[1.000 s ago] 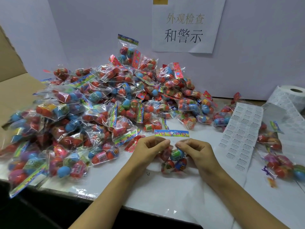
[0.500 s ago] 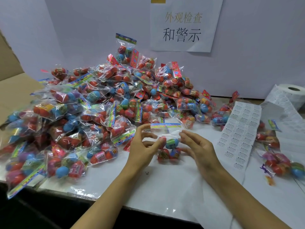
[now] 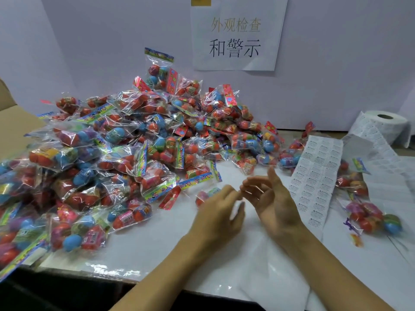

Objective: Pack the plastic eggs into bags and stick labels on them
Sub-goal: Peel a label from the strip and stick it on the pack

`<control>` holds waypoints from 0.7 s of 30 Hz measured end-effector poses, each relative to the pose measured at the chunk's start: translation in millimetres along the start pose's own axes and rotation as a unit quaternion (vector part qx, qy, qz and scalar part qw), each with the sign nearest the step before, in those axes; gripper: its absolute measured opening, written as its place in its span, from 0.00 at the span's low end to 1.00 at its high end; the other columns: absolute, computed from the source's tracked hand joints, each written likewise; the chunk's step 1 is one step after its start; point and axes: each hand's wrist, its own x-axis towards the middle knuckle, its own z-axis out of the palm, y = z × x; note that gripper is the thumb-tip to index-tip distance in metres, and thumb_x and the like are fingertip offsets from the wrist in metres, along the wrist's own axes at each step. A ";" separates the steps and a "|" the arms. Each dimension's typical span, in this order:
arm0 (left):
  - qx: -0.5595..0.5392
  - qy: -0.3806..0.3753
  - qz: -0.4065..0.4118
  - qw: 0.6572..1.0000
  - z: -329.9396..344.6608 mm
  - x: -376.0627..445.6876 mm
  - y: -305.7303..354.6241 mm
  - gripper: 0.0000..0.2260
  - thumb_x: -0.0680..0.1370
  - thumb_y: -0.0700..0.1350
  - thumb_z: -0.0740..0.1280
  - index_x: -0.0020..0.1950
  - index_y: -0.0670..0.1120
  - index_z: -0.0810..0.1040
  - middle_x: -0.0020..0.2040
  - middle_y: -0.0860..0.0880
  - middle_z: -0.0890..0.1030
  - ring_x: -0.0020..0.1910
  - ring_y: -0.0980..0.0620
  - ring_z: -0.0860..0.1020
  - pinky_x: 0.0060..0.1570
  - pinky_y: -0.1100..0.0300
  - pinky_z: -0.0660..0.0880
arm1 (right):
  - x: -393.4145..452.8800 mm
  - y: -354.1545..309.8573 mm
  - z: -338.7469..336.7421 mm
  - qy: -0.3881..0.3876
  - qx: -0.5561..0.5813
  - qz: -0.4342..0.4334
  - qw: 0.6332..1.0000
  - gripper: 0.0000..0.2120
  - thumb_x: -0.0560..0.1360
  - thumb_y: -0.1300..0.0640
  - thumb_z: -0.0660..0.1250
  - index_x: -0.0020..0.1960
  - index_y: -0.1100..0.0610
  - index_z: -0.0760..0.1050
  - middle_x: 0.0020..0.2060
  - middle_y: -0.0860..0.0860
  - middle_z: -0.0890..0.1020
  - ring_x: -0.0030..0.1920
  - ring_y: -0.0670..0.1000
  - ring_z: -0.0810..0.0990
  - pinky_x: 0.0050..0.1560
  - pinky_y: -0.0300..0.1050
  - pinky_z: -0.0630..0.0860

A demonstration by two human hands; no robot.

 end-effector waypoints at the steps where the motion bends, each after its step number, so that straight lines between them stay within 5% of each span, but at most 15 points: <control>1: -0.010 -0.055 -0.027 0.998 7.5 0.1 9.9 0.05 0.78 0.41 0.70 0.47 0.39 0.80 0.46 0.42 0.80 0.40 0.38 0.80 0.36 0.47 0.75 | 0.2 -3.4 -1.9 -0.001 0.014 -0.003 1.000 0.22 0.72 0.41 0.66 0.37 0.59 0.85 0.37 0.57 0.85 0.40 0.53 0.85 0.46 0.46 0.83; 4: 0.041 -0.184 -0.130 0.973 29.0 7.0 30.9 0.16 0.83 0.55 0.61 0.47 0.42 0.75 0.52 0.46 0.72 0.43 0.39 0.78 0.38 0.47 0.72 | 1.4 -16.5 -12.2 0.008 0.038 -0.040 0.998 0.25 0.75 0.37 0.64 0.38 0.57 0.85 0.38 0.54 0.85 0.42 0.52 0.84 0.51 0.47 0.83; 8: 0.054 -0.243 -0.184 0.951 36.5 27.8 40.3 0.24 0.83 0.61 0.57 0.38 0.44 0.67 0.56 0.44 0.66 0.34 0.41 0.70 0.35 0.52 0.63 | 3.1 -31.5 -23.1 0.060 0.067 -0.078 0.993 0.26 0.74 0.35 0.64 0.38 0.56 0.85 0.38 0.53 0.85 0.42 0.51 0.85 0.50 0.48 0.83; 12: 0.076 -0.328 -0.164 0.927 43.0 36.4 48.1 0.26 0.80 0.64 0.63 0.46 0.39 0.76 0.68 0.40 0.64 0.44 0.40 0.72 0.42 0.52 0.65 | 4.7 -45.1 -32.8 0.104 0.095 -0.107 0.984 0.28 0.77 0.33 0.62 0.38 0.56 0.84 0.38 0.52 0.84 0.41 0.52 0.84 0.50 0.47 0.81; 21: -0.066 -0.382 -0.225 0.894 46.3 51.3 52.4 0.17 0.77 0.51 0.74 0.55 0.39 0.79 0.58 0.42 0.71 0.58 0.44 0.71 0.55 0.52 0.72 | 2.8 -56.8 -40.5 0.133 0.066 -0.136 0.980 0.28 0.78 0.33 0.60 0.40 0.55 0.84 0.38 0.51 0.84 0.41 0.51 0.83 0.47 0.45 0.80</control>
